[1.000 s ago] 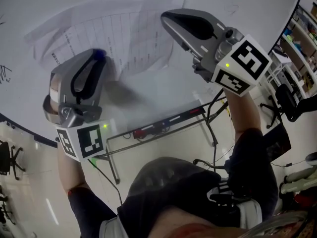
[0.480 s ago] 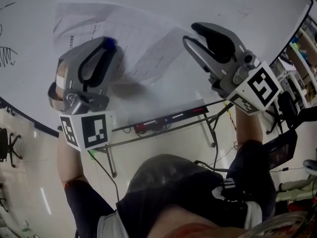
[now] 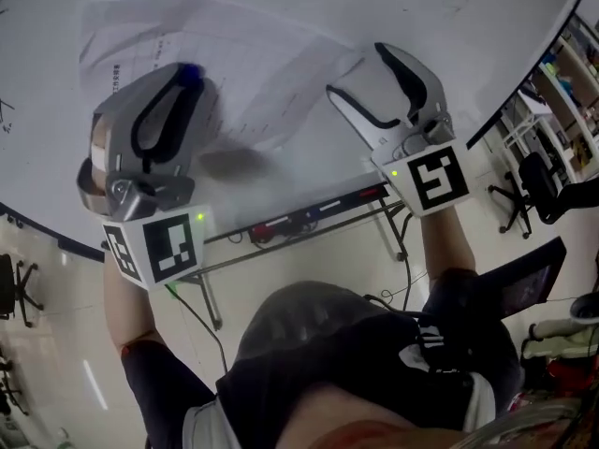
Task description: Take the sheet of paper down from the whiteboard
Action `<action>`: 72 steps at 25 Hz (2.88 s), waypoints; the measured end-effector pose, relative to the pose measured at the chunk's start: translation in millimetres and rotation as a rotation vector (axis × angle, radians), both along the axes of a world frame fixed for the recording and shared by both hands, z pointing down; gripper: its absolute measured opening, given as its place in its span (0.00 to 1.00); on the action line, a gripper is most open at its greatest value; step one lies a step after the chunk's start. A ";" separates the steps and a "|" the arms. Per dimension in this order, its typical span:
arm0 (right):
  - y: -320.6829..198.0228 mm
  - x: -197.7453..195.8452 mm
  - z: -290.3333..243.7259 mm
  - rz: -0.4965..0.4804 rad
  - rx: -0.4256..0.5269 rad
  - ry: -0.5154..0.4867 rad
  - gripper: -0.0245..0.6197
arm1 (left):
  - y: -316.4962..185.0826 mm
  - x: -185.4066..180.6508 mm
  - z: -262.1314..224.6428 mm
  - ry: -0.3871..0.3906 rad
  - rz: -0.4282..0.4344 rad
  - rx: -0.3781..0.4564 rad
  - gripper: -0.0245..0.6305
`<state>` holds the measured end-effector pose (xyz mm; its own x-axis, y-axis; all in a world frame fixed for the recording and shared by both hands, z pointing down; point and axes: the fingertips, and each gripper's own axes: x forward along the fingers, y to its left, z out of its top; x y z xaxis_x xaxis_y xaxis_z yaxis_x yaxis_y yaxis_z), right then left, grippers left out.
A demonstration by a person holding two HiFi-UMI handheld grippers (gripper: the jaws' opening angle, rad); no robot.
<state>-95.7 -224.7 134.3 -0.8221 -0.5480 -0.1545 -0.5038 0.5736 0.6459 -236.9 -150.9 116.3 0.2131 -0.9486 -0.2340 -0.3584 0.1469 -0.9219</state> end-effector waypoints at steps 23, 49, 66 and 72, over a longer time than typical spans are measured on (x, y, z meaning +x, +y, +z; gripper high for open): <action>-34.0 -31.7 14.5 0.070 -0.055 -0.067 0.04 | 1.7 -47.8 -14.1 0.012 -0.029 0.021 0.23; -10.2 70.4 80.0 -0.056 -0.215 0.105 0.04 | 17.9 -83.7 8.5 0.248 -0.280 -0.063 0.23; -38.4 23.3 129.1 -0.232 -0.312 0.148 0.04 | 52.0 -41.3 80.3 0.480 -0.153 -0.119 0.04; -28.2 40.7 123.6 -0.296 -0.353 0.167 0.04 | 56.9 -6.2 85.7 0.651 -0.080 -0.196 0.04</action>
<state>-55.0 -252.9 257.8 -0.9481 -0.2826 0.1456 -0.1926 0.8750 0.4442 -243.1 -94.1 201.9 0.0152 -0.9935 -0.1132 -0.8436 0.0481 -0.5348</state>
